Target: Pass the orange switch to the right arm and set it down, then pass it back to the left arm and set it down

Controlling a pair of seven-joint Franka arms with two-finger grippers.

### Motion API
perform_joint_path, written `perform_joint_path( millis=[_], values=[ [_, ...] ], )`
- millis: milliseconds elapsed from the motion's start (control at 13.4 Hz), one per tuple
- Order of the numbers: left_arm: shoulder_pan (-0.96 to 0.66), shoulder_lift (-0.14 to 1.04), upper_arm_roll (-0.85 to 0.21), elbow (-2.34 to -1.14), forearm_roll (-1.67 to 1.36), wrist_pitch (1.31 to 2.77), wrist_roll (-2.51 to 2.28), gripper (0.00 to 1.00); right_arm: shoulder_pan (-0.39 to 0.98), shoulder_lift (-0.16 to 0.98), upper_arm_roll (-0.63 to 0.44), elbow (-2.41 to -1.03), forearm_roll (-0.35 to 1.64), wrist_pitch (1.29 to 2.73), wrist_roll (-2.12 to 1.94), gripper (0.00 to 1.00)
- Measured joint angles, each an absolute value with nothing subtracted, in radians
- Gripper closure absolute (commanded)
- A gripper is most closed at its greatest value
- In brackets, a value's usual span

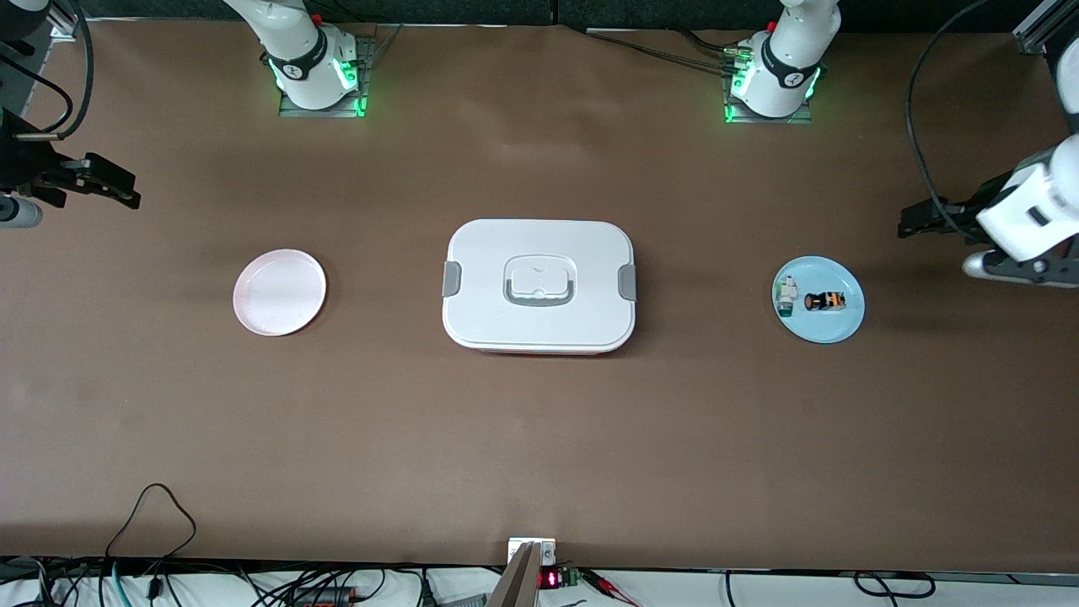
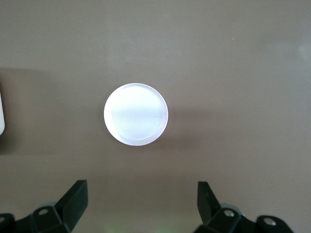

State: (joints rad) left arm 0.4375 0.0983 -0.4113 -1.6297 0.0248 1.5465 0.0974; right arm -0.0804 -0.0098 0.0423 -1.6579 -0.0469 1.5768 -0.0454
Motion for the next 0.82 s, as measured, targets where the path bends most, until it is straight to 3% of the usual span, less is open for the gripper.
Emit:
perform_joint_path(
  millis=[223,596,819],
  values=[
    [0.439,0.088,-0.412,-1.567,-0.039,1.525,0.07,0.0,-0.076,-0.01,0.042,-1.654,-0.047,1.556,-0.014,0.0],
    [0.422,0.058,-0.433,-1.563,-0.071,1.503,0.006,0.0,-0.073,-0.01,0.043,-1.652,-0.047,1.528,-0.018,0.0],
    [0.272,0.042,-0.295,-1.563,-0.071,1.486,0.005,0.0,-0.073,-0.019,0.043,-1.651,-0.047,1.511,-0.034,0.0]
  ],
)
